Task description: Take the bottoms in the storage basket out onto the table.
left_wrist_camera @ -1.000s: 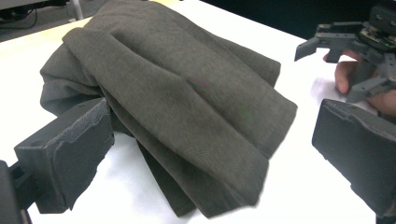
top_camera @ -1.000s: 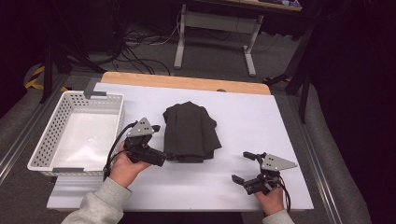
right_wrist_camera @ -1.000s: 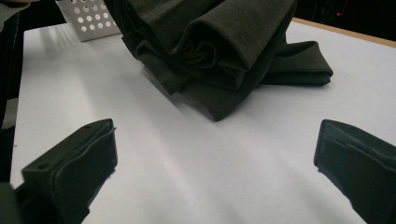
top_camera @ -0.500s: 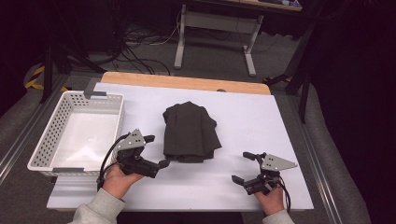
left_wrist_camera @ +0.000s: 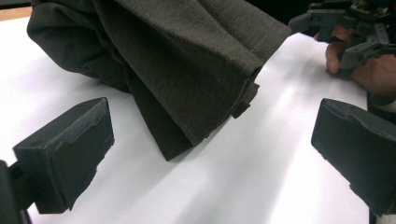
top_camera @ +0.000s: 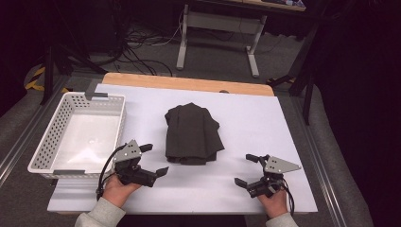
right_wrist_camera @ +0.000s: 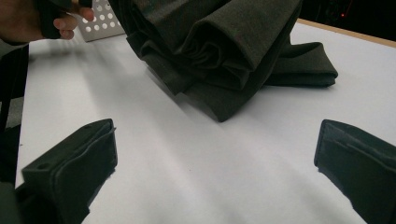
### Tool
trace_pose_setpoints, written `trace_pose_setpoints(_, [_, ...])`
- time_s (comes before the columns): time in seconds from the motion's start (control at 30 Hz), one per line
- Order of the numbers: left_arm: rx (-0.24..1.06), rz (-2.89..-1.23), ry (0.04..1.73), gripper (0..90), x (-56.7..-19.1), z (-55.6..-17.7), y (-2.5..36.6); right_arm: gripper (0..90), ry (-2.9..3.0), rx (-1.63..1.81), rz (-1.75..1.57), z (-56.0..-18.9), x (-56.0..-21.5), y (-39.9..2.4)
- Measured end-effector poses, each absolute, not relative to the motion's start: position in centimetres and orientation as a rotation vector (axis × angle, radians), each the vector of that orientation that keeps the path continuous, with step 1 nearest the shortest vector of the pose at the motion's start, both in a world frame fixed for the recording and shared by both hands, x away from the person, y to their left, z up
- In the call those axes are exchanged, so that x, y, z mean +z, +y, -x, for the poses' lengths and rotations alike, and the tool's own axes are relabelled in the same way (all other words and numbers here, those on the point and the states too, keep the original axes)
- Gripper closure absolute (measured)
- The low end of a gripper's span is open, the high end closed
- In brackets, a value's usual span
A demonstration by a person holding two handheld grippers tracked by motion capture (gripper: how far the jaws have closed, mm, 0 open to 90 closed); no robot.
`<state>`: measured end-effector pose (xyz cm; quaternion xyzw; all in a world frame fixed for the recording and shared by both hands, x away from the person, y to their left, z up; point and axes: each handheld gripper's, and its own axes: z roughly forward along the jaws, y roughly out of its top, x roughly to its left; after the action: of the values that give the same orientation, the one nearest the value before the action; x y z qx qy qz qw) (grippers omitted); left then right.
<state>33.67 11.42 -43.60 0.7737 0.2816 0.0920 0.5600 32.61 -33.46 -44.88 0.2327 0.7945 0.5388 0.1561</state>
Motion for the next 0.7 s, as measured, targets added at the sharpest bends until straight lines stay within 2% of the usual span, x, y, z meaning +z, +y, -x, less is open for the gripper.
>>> trace_pose_setpoints(0.4, [0.205,-1.807,0.654,0.0,-45.8,-33.7,11.5,0.1,2.277,1.546,-0.663,-32.6,-44.9,-33.5])
trace_pose_setpoints(0.7, [0.249,-1.869,0.629,0.0,-46.6,-33.4,10.8,0.1,2.281,1.548,-0.661,-32.6,-44.9,-33.4])
